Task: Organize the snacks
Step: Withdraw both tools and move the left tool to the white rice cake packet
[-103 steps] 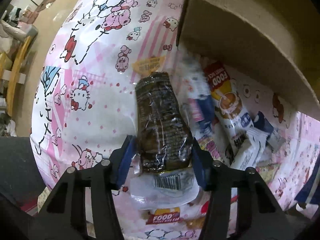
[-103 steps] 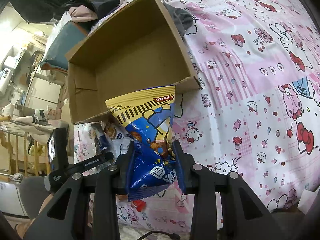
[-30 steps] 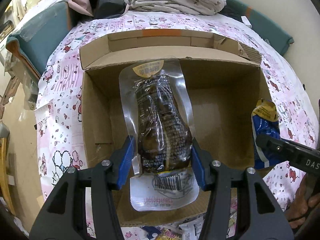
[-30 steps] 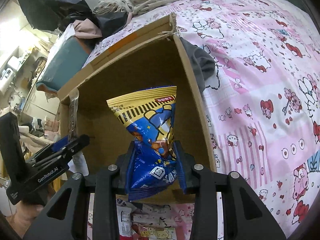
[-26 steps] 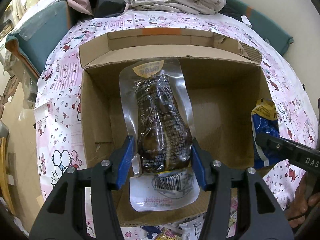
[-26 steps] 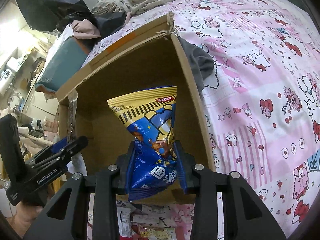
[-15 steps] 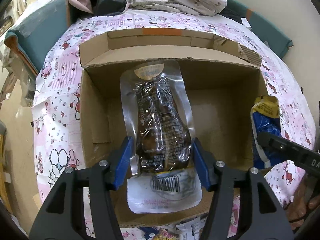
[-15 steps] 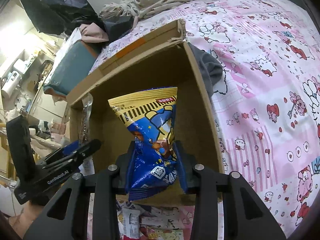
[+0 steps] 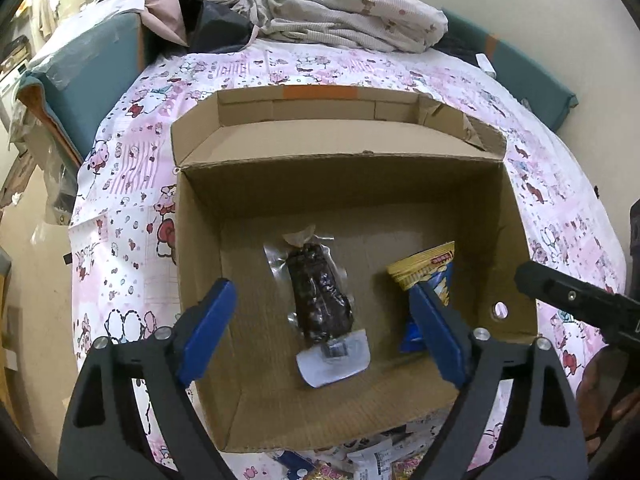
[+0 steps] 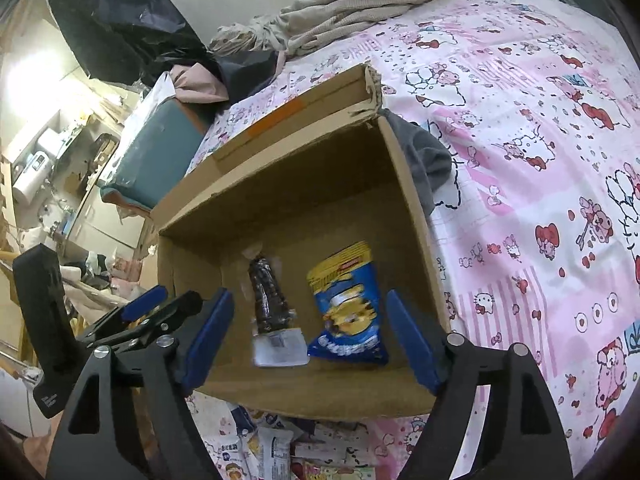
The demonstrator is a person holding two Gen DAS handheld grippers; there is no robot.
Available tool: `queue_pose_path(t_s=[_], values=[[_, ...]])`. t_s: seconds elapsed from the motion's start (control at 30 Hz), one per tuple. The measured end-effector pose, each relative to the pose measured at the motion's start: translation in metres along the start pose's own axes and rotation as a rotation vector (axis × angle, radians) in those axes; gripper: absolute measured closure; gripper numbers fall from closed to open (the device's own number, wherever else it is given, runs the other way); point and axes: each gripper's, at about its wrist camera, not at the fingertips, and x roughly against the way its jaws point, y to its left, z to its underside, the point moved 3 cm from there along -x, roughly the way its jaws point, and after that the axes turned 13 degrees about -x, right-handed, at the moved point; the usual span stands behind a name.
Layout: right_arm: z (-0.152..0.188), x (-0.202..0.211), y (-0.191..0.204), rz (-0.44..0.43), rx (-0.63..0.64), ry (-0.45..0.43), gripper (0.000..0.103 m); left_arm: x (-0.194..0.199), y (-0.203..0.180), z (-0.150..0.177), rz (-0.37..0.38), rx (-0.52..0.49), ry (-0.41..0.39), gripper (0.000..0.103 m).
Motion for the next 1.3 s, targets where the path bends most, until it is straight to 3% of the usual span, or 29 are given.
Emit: queue_pose_path(t_s=[0.27, 0.4, 0.5, 0.57, 0.83, 0.93, 1.1, 1.3], values=[[0.008, 0.018, 0.017, 0.07, 0.067, -0.079, 0.021, 0.022, 0.005, 0.005, -0.018, 0.027, -0.034, 0.016], [0.023, 0.041, 0.025, 0.122, 0.101, -0.139, 0.021, 0.032, 0.006, 0.011, -0.065, 0.01, -0.033, 0.016], [0.032, 0.059, 0.029, 0.095, 0.112, -0.168, 0.016, 0.043, 0.008, 0.015, -0.076, 0.014, -0.046, 0.016], [0.038, 0.064, 0.029, 0.076, 0.11, -0.143, 0.012, 0.051, 0.01, 0.017, -0.086, 0.014, -0.058, 0.016], [0.062, 0.08, 0.018, 0.058, 0.076, -0.12, 0.012, 0.08, 0.017, 0.042, -0.072, 0.067, -0.084, 0.016], [0.07, 0.084, 0.013, 0.07, 0.058, -0.116, 0.012, 0.09, 0.017, 0.051, -0.074, 0.079, -0.088, 0.006], [0.082, 0.087, 0.006, 0.053, 0.03, -0.091, 0.012, 0.102, 0.013, 0.071, -0.041, 0.085, -0.058, 0.003], [0.099, 0.086, -0.007, 0.049, -0.024, -0.055, 0.003, 0.12, 0.004, 0.098, -0.066, 0.062, -0.043, 0.003]])
